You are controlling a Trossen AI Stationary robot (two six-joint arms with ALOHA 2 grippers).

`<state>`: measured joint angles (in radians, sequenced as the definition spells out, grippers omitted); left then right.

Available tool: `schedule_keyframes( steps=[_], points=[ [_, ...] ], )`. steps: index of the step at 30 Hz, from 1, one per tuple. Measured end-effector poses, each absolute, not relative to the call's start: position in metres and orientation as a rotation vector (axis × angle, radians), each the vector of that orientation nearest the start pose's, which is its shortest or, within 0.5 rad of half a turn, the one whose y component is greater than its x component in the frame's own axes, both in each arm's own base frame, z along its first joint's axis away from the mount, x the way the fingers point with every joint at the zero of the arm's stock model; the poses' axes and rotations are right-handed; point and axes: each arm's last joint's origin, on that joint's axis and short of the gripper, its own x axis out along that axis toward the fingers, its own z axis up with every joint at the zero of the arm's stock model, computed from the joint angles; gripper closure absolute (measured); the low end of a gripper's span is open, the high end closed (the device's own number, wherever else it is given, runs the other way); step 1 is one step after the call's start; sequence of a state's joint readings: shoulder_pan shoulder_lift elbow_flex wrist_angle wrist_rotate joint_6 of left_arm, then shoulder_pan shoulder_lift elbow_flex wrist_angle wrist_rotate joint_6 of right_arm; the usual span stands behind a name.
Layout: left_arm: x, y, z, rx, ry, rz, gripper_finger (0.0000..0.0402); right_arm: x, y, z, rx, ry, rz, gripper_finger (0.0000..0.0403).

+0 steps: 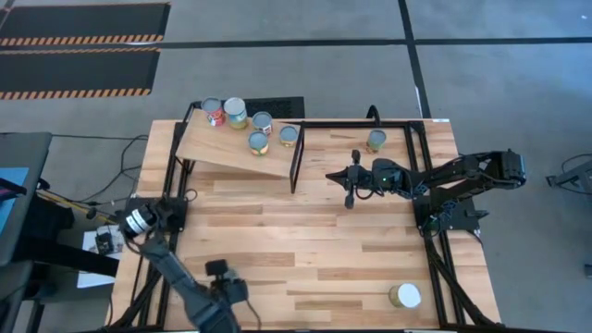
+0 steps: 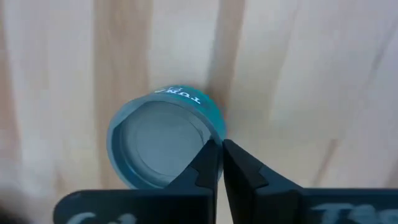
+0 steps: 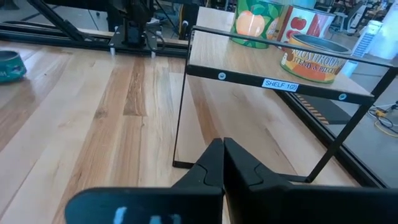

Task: Pick and place cans onto a shelf
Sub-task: Put the canned tuna on the shelf

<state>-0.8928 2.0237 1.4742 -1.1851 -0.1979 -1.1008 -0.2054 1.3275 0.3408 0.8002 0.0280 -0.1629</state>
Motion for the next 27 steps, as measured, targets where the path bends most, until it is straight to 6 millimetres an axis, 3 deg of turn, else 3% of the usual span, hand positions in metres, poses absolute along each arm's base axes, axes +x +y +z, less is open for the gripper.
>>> schedule_keyframes(
  steps=[9,16,21,27],
  points=[
    [0.307,-0.210,0.181,0.206,1.353,0.183,0.0401,0.232,-0.049,0.171,-0.148,0.202,-0.216,0.0389],
    [0.370,-0.148,0.176,0.189,1.180,0.040,0.0401,0.231,-0.049,0.171,-0.148,0.204,-0.216,0.0388],
    [0.391,-0.116,0.177,0.169,1.105,0.001,0.0401,0.231,-0.049,0.170,-0.149,0.206,-0.215,0.0388],
    [0.402,-0.090,0.179,0.156,1.077,0.037,0.0401,0.231,-0.049,0.170,-0.149,0.207,-0.215,0.0388]
  ],
)
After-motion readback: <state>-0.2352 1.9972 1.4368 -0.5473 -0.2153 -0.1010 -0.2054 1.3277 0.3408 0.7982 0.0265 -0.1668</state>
